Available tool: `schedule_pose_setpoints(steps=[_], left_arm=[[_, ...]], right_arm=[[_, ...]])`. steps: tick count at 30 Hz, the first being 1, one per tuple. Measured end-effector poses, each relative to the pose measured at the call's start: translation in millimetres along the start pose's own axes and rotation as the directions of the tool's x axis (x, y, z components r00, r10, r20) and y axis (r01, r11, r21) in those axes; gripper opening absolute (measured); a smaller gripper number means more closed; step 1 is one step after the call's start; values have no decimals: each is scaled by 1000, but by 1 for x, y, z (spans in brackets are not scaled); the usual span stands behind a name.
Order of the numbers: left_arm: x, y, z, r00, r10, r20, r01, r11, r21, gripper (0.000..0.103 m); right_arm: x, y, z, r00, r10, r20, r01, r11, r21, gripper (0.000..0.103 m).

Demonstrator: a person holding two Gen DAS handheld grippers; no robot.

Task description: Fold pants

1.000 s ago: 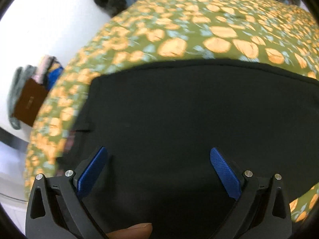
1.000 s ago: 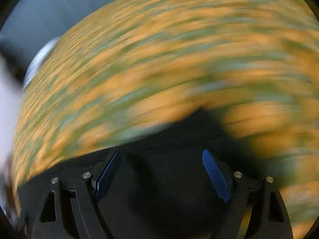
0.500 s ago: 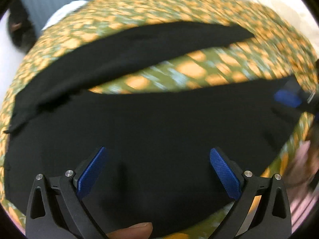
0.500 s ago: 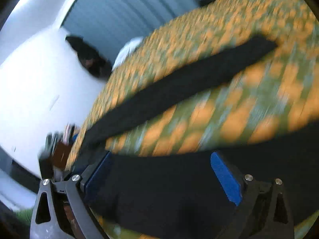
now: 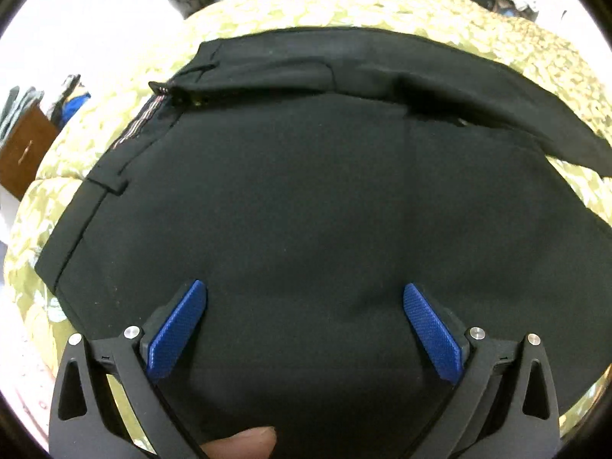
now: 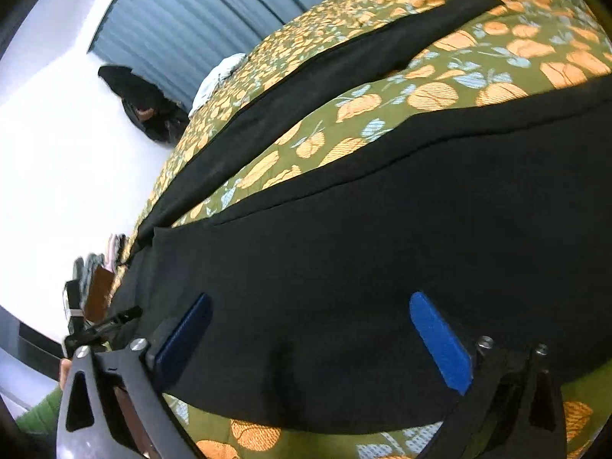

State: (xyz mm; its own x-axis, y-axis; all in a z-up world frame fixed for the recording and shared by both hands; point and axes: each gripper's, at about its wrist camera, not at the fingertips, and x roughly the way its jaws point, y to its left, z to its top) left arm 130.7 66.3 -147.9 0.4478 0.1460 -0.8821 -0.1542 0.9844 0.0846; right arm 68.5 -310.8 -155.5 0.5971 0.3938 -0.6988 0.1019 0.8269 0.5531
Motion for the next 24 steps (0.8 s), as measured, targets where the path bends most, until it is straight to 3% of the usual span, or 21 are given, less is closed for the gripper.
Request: schedule_pose_setpoints(steps=[5, 12, 21, 24], left_arm=[[4, -8, -6, 997, 61, 45, -60, 998, -31, 103], [1, 5, -20, 996, 52, 73, -51, 998, -22, 103], [0, 5, -25, 993, 61, 104, -60, 998, -11, 103], [0, 4, -25, 992, 61, 107, -60, 998, -9, 103]], right_arm=[[7, 14, -6, 997, -77, -15, 75, 993, -94, 103], [7, 11, -7, 999, -55, -2, 54, 996, -74, 103], [11, 19, -9, 994, -107, -10, 105, 986, -133, 103], [6, 17, -7, 996, -88, -13, 86, 989, -123, 103]])
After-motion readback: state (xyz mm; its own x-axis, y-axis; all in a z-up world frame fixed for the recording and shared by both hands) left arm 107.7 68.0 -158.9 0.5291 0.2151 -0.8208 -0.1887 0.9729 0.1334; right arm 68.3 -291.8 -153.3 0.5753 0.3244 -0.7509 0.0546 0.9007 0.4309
